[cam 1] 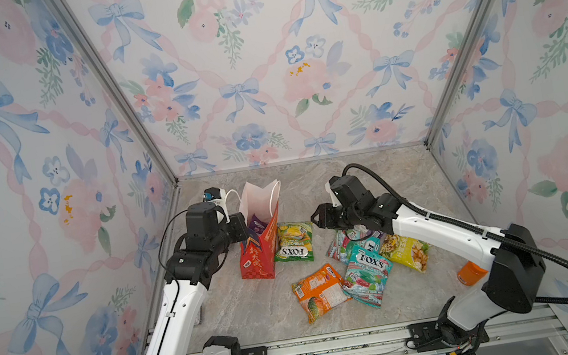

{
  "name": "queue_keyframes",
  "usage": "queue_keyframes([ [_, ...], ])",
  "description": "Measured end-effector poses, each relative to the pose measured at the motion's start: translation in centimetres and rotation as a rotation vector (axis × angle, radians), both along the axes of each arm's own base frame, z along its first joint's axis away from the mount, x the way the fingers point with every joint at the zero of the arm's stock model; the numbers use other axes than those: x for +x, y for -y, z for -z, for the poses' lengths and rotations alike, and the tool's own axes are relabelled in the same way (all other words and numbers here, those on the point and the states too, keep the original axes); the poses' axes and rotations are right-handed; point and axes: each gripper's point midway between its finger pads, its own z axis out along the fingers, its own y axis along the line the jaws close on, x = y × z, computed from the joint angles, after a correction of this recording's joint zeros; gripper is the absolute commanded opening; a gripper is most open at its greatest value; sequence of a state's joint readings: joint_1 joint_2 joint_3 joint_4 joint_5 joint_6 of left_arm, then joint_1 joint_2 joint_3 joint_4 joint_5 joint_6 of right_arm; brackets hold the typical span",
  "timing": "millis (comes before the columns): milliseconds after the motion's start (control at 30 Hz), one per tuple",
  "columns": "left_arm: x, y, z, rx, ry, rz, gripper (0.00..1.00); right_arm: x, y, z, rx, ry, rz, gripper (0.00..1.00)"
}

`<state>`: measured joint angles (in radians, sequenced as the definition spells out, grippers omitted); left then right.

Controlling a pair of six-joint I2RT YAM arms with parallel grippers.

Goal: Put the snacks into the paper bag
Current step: 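Release the packet and move the right gripper to the green Spring Tea packet, then close the right gripper on the green Spring Tea packet and lift it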

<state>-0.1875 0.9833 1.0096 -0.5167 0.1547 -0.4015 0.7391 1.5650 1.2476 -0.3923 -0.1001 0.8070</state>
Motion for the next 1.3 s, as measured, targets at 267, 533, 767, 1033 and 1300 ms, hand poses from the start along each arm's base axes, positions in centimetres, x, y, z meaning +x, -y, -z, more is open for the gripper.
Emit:
queue_keyframes([
  [267,0.0,0.0,0.0,-0.002,0.0,0.003,0.0,0.5,-0.9,6.8,-0.047,-0.139,0.002,0.56],
  [533,0.0,0.1,0.0,-0.002,0.0,0.003,0.0,1.3,-1.1,10.3,-0.027,-0.214,0.026,0.56],
  [767,0.0,0.0,0.0,-0.001,0.0,0.003,0.0,1.5,-2.1,12.5,0.008,-0.252,0.027,0.56],
  [1033,0.0,0.0,0.0,-0.001,0.0,0.003,0.0,2.0,-2.4,14.6,0.026,-0.289,0.039,0.54],
  [1300,0.0,0.0,0.0,0.003,0.002,0.006,0.0,2.6,-3.0,14.7,0.067,-0.289,0.046,0.51],
])
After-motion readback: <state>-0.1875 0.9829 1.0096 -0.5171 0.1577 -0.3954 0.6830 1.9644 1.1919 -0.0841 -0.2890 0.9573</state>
